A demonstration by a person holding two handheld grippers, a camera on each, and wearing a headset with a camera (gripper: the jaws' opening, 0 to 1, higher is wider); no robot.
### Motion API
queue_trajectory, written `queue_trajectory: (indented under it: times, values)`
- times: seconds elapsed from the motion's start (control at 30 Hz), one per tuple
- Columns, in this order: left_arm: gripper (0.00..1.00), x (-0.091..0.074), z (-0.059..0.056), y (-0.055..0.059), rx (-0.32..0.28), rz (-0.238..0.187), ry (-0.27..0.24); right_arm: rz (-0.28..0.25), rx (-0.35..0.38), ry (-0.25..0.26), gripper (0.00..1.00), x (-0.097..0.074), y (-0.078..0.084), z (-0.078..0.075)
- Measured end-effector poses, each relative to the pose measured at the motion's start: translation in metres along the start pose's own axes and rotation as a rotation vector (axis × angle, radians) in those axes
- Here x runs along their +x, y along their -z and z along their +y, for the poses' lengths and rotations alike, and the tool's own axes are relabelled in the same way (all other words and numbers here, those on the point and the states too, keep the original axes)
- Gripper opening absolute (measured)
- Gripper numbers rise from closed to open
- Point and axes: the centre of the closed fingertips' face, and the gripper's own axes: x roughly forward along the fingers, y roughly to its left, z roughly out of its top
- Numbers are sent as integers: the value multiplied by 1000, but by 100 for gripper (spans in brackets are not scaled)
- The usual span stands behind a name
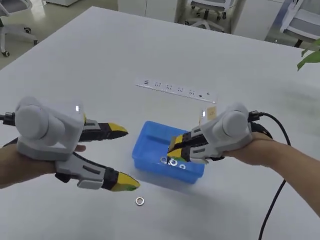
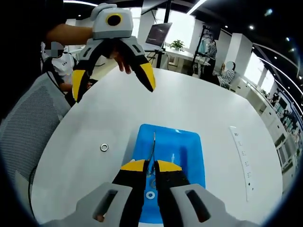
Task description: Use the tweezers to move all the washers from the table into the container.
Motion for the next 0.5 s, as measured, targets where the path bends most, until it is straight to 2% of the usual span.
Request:
queue_trajectory:
  times: [0.17, 0.4, 0.5]
  values:
    - [57, 6, 8, -2, 26, 12, 11, 0, 2, -5, 8, 2, 1, 1]
    - [37, 18, 21, -13, 73, 20, 11, 5, -2, -9, 8, 4, 5, 2]
    - [30, 25, 22, -18, 97, 25, 29, 8, -2, -13, 8, 5, 6, 3]
